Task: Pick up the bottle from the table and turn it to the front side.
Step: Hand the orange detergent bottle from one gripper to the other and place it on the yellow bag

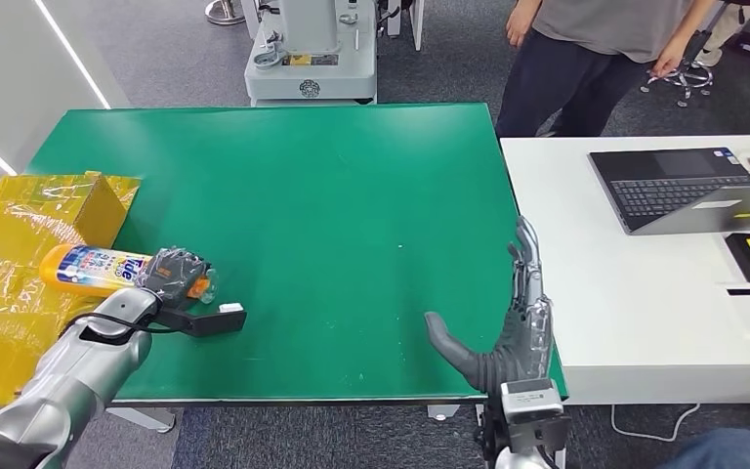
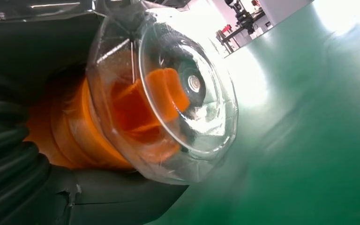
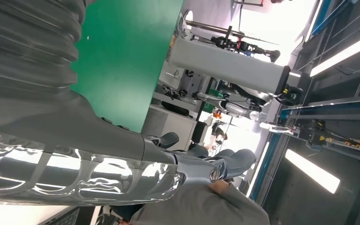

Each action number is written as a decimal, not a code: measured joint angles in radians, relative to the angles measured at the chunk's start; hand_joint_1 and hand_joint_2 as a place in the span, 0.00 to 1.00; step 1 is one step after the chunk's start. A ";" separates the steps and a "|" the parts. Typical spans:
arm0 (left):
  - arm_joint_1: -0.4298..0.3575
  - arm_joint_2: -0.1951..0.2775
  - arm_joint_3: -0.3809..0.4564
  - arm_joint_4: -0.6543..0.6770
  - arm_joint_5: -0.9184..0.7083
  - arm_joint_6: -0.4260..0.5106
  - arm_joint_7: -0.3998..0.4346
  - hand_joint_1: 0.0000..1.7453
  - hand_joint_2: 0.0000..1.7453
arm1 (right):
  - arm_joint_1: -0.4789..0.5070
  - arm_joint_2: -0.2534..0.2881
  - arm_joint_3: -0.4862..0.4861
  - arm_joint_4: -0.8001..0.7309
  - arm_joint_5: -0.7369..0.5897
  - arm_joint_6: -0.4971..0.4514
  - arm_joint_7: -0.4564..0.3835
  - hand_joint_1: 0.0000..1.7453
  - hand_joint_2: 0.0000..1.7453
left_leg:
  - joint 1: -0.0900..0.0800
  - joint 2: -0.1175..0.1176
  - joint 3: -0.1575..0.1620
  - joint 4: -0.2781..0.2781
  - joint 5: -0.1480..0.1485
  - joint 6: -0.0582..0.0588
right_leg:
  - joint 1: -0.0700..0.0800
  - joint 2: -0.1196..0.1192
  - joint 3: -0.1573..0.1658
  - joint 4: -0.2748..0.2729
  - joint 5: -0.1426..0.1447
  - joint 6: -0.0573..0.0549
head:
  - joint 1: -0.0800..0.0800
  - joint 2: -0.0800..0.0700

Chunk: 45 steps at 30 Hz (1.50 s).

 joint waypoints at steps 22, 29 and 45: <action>0.006 0.006 0.066 0.000 -0.020 0.093 0.013 0.00 1.00 | -0.013 0.000 0.000 0.012 -0.011 0.000 -0.004 0.00 1.00 | 0.000 0.000 0.000 0.000 0.000 0.000 | 0.000 0.000 0.000 0.000 0.000 0.000 | 0.000 0.000; 0.036 -0.005 0.179 -0.062 0.121 0.323 -0.102 0.00 1.00 | -0.013 0.000 0.000 0.011 -0.010 -0.009 0.001 0.00 1.00 | 0.000 0.000 0.000 0.000 0.000 0.000 | 0.000 0.000 0.000 0.000 0.000 0.000 | 0.000 0.000; 0.202 -0.151 0.683 -0.591 0.351 0.357 -0.498 0.00 1.00 | -0.014 0.000 0.001 0.019 -0.026 0.003 -0.003 0.00 1.00 | 0.000 0.000 0.000 0.000 0.000 0.000 | 0.000 0.000 0.000 0.000 0.000 0.000 | 0.000 0.000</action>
